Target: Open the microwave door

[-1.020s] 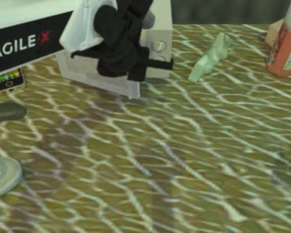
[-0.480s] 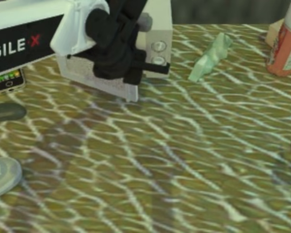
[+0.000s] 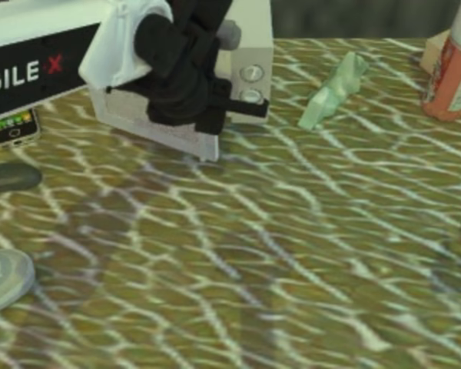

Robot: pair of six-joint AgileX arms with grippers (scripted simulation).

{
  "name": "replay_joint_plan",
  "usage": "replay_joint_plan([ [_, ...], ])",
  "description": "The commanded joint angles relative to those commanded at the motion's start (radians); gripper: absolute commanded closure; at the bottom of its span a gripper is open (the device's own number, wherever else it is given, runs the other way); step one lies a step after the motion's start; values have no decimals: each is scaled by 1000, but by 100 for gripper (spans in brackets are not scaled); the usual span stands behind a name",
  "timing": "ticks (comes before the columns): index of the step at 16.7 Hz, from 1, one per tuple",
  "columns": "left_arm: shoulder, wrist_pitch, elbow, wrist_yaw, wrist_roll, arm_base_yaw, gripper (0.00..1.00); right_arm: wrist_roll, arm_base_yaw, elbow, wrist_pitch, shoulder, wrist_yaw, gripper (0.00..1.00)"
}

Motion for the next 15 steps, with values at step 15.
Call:
replay_joint_plan([
  [15,-17,11,-23,19,24,2,100,0,0,0,0,0,0,0],
])
